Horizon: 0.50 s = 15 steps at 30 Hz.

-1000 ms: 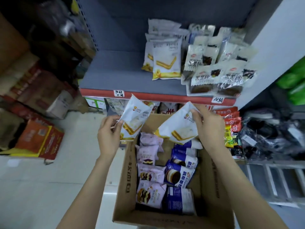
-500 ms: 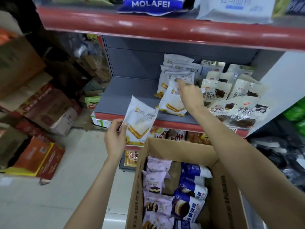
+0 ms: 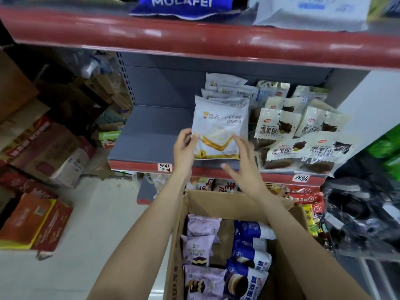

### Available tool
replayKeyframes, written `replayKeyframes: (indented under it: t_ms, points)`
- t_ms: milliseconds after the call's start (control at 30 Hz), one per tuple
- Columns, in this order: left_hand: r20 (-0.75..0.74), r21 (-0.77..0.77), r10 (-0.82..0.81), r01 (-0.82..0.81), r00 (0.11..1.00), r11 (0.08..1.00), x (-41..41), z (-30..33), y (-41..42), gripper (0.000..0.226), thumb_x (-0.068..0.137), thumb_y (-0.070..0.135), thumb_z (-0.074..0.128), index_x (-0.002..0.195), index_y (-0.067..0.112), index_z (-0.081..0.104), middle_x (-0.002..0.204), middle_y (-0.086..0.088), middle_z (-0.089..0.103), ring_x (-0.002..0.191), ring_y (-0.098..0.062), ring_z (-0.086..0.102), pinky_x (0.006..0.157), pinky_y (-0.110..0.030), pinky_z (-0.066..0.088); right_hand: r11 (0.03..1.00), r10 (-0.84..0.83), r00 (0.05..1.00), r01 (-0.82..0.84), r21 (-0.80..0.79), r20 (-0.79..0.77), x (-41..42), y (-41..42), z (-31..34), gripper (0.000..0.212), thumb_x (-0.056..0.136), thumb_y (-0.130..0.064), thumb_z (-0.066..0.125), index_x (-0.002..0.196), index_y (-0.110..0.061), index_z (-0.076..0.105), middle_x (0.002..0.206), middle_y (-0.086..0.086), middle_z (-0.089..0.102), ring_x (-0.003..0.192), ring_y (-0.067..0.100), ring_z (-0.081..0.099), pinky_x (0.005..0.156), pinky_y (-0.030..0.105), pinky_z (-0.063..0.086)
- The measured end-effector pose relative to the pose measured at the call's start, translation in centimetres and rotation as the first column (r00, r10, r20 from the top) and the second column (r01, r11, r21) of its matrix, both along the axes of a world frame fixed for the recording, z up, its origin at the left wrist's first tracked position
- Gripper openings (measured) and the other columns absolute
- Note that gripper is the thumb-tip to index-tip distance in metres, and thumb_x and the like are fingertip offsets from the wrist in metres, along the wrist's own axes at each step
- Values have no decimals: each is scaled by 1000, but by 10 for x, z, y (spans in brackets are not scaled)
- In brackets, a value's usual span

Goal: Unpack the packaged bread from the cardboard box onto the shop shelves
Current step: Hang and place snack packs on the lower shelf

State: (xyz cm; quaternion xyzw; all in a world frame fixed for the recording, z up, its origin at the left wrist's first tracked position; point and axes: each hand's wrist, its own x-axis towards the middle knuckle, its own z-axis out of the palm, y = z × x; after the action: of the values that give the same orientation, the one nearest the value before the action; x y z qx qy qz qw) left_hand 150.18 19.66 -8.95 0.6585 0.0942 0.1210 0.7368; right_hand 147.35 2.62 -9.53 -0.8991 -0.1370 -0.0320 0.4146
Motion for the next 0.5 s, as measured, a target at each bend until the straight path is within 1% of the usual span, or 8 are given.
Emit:
replayKeyframes:
  t_ms: [33,67,100,167,200,300,400,500]
  points:
    - [-6,29,-50,50,999,998,10,-4,-8,5,96,14,53,100,13,55,92,6,65,81,0,59,70,-13,43,998,-21,1000,21,-59,3,3,0,-5,74,92,-25,57,147,-39,10,157,9,4,144,23,14,101,33,32]
    - [-32,117,-95,98,995,988,20,-10,-14,6,96,15,53,102,13,55,94,4,64,84,-3,59,72,-17,42,991,-54,999,53,-121,-7,8,0,-10,75,92,-21,58,147,-39,10,156,13,4,141,29,20,100,36,36]
    - [-82,268,-124,142,989,953,29,-19,-19,10,95,16,54,104,13,55,98,1,63,91,-8,58,75,-22,41,980,-96,995,88,-179,-36,14,-1,-15,76,92,-17,58,147,-38,10,155,17,4,138,34,27,99,39,39]
    - [-196,588,-72,176,978,789,41,-35,-24,21,91,18,59,111,13,56,109,-4,59,104,-22,52,81,-29,41,942,-172,980,132,-310,-105,20,-3,-26,76,92,-15,56,148,-38,11,153,21,3,130,43,36,97,43,41]
    - [-213,669,-27,166,977,724,44,-41,-25,27,89,19,62,115,15,56,114,-6,56,106,-25,51,86,-33,43,921,-189,975,133,-366,-120,21,-4,-30,75,93,-15,55,147,-38,10,152,22,4,126,44,39,96,44,42]
    - [-166,741,3,123,986,660,42,-44,-30,42,87,21,64,127,18,52,124,-6,50,108,-25,53,92,-41,47,875,-210,972,141,-463,-101,18,-3,-37,74,94,-15,51,148,-36,5,152,23,-1,124,43,40,93,41,43]
    - [-155,828,-5,132,988,545,37,-43,-31,49,91,29,61,136,17,45,132,-5,47,115,-23,49,94,-40,45,825,-205,974,121,-553,-92,14,0,-40,76,95,-19,49,150,-29,-3,152,26,-5,133,44,27,95,40,43]
    - [-177,825,-27,163,984,541,33,-44,-25,52,93,29,58,140,16,40,137,-2,45,121,-22,47,95,-40,45,794,-189,974,79,-603,-121,12,-1,-38,76,95,-26,48,150,-28,-6,153,26,-4,136,41,25,99,40,40]
